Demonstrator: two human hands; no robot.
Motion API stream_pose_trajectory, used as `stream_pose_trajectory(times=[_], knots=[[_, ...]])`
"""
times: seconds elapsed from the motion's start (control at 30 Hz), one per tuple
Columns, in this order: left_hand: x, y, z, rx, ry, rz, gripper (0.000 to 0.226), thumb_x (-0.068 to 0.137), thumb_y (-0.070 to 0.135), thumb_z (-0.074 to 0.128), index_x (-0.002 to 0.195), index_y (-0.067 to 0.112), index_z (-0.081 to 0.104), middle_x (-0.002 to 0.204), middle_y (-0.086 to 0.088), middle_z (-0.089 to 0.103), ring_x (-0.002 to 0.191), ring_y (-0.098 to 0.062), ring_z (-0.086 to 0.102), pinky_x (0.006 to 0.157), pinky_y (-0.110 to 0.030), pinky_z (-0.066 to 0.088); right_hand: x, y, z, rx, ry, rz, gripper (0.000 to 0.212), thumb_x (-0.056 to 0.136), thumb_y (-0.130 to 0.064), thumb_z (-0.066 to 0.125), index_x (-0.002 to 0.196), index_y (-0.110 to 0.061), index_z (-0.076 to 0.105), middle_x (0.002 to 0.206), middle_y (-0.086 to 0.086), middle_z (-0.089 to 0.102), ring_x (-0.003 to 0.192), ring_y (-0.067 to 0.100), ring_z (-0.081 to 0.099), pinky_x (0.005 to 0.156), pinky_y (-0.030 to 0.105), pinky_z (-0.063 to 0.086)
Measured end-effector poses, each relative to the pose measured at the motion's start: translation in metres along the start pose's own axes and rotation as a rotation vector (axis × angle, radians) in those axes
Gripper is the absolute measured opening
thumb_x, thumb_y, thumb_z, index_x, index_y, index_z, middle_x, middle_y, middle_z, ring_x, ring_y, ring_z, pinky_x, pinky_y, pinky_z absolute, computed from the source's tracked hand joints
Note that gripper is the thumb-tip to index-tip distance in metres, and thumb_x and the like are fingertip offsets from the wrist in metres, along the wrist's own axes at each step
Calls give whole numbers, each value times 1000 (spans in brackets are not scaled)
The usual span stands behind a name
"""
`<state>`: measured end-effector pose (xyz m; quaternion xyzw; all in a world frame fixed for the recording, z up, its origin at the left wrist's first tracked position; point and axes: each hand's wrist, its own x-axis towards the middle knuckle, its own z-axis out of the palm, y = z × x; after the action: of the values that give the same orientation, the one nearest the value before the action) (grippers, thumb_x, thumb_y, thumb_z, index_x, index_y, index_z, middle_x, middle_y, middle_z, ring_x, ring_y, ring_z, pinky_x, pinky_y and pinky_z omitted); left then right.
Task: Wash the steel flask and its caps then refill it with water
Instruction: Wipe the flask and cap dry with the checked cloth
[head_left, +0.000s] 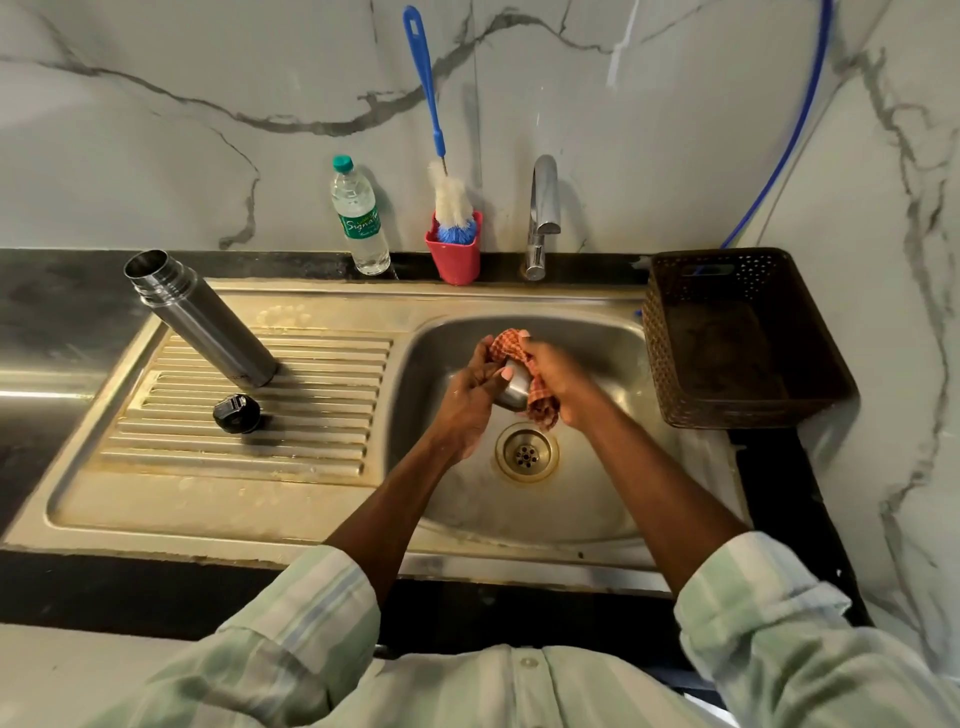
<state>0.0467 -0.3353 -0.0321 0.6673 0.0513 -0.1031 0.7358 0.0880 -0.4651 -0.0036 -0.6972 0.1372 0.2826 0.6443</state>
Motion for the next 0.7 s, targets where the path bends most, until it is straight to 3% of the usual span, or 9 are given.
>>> stream_pose_trajectory(times=[0.07,0.1,0.17,0.23,0.27,0.33,0.47,0.6,0.7], knots=[[1,8,-1,-44,27,19,55,100,3,50,150,-3,29,115,23,69,106,0,65,93,-24,52,0,-3,-13,349,-303,192,45,99,-46,43,111,-8,65,95,16,68,77,27,66,64,35,57],[2,14,-1,-45,38,50,56,100,2,48,152,-1,26,126,22,64,106,4,64,91,-21,52,0,2,-13,490,-363,216,48,97,-44,44,111,-4,66,95,19,68,77,29,66,64,35,58],[6,28,0,47,68,152,57,101,3,48,153,0,25,157,12,34,111,18,53,92,-12,48,-2,10,-7,685,-382,234,45,91,-39,49,107,-2,68,94,18,68,78,27,65,65,32,56],[9,31,-2,297,85,285,50,101,5,51,149,2,37,163,6,9,123,28,33,97,-2,36,-2,11,-2,834,-350,217,43,87,-34,54,119,-8,66,98,14,68,84,24,65,71,31,56],[8,29,-5,465,77,364,42,101,5,51,142,1,47,163,4,7,133,23,21,102,0,29,-1,9,-1,903,-336,205,46,88,-33,55,128,-11,61,101,13,68,87,23,65,73,34,57],[7,14,-10,696,68,498,33,97,1,53,129,0,60,164,-3,13,143,7,12,113,-5,20,3,3,-3,855,-314,141,51,89,-44,60,131,-14,61,107,14,69,93,26,66,80,40,56],[6,5,-7,626,176,396,52,90,-9,55,140,2,50,154,-9,41,137,0,30,119,-29,30,3,-2,5,601,-120,43,49,83,-40,71,121,-12,64,103,14,71,94,30,68,93,46,53],[5,11,1,636,141,267,64,87,-10,57,147,7,44,154,-9,42,142,-15,35,119,-34,32,10,7,15,597,59,56,46,74,-36,75,112,-13,68,101,13,72,84,29,69,76,40,57],[5,15,0,479,42,70,71,79,-1,55,148,12,43,152,-11,45,140,-23,41,112,-38,39,14,9,9,638,158,89,44,74,-34,74,112,-13,67,96,11,70,74,26,67,64,33,51]])
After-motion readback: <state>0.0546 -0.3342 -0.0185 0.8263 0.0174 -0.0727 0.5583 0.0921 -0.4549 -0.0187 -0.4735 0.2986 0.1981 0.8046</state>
